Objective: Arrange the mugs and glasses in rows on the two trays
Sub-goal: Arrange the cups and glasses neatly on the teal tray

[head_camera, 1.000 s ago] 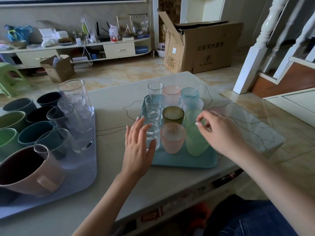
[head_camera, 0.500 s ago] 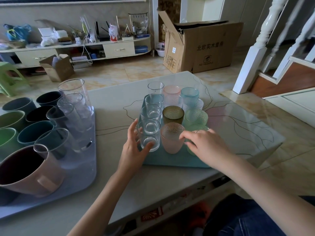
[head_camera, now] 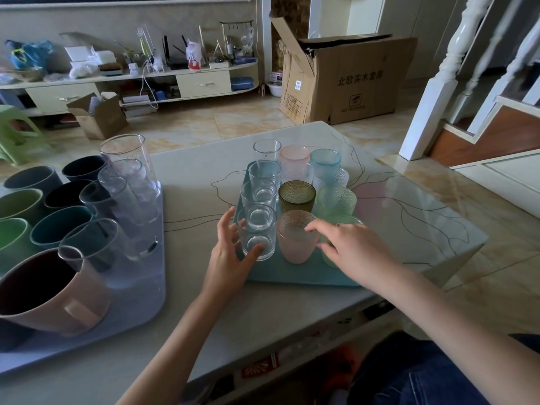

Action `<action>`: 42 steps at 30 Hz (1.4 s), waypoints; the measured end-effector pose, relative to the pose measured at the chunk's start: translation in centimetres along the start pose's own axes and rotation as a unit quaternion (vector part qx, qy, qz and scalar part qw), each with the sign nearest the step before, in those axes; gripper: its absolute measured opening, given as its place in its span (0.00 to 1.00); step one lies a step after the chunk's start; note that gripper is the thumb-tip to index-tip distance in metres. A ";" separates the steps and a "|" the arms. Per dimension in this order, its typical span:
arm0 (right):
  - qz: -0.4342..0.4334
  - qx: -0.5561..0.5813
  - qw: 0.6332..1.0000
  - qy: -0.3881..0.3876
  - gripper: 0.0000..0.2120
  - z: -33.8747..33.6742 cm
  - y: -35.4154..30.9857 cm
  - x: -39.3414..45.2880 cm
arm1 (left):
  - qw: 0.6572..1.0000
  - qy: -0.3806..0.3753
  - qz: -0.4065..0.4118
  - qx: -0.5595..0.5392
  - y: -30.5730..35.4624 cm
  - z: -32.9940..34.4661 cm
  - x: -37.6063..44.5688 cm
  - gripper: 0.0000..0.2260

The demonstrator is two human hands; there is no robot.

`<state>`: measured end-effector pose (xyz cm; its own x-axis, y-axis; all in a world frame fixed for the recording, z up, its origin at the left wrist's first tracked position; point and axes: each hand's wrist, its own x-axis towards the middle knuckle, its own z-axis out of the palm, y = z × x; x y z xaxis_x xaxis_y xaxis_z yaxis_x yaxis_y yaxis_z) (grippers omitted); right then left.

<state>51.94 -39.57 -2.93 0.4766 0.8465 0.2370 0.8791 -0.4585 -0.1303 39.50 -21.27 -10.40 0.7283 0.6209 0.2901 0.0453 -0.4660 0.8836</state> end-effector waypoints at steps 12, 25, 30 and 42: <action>0.026 0.066 0.997 -0.021 0.20 -2.3 2.8 1.2 | 0.996 -0.031 -0.006 -0.086 0.8 -1.2 0.5 0.32; 0.256 0.199 0.945 -0.035 0.11 -0.6 7.0 1.9 | 0.966 -0.003 -0.162 -0.201 0.8 -0.8 6.0 0.31; 0.267 0.166 0.949 -0.035 0.14 -1.1 6.8 2.4 | 0.961 0.002 -0.167 -0.222 0.4 -0.5 6.6 0.20; 0.345 0.248 0.898 -0.119 0.07 -1.3 7.2 7.0 | 0.978 -0.033 -0.206 -0.020 2.1 -0.8 11.6 0.05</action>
<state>61.58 -37.31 -0.96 0.8416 0.4684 -0.2689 0.2386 -0.7690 -0.5930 47.48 -14.51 -4.92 0.6966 0.7077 -0.1178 0.3192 -0.1587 0.9343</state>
